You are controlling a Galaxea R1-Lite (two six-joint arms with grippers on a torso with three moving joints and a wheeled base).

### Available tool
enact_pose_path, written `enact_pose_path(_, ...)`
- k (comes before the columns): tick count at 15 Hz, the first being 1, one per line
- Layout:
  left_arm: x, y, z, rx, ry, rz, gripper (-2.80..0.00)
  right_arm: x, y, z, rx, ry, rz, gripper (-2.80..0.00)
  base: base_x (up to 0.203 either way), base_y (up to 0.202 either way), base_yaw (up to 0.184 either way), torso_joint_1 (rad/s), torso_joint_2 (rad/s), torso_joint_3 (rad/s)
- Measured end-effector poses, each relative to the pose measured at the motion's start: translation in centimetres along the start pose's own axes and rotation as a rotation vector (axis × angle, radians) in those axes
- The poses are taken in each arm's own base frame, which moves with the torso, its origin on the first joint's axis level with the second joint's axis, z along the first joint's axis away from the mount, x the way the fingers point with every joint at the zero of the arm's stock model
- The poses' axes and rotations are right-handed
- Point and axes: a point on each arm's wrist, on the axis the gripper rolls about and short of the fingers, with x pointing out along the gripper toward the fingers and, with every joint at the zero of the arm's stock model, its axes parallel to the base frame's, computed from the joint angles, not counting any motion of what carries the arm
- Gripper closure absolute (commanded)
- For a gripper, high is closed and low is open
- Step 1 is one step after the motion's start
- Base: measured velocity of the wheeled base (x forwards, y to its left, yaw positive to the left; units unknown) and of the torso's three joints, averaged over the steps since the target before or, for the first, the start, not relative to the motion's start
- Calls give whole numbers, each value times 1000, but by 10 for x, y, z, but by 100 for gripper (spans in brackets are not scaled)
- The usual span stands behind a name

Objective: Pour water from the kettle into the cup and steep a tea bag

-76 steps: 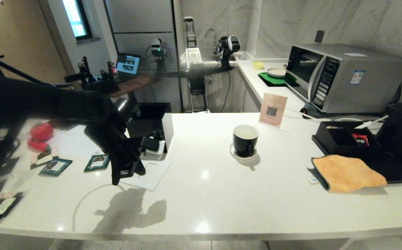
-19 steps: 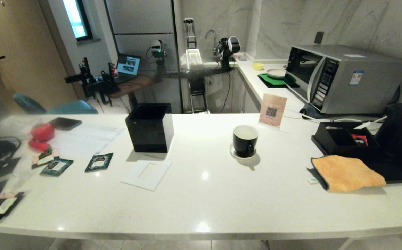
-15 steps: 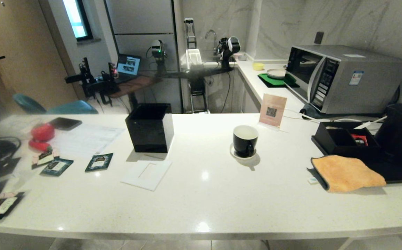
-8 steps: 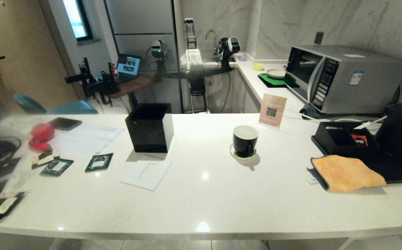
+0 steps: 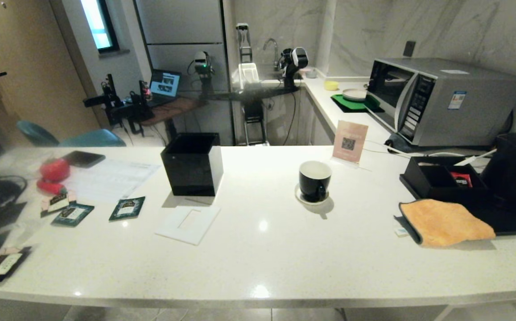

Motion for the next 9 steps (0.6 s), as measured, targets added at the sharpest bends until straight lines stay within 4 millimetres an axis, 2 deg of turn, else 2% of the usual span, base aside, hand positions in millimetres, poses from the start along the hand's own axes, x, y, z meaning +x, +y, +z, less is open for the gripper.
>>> enact_pose_path(9,0,0,0,0,0,0,0,0,0,0,66,-1,-5,0,0,0,0,0,0,0)
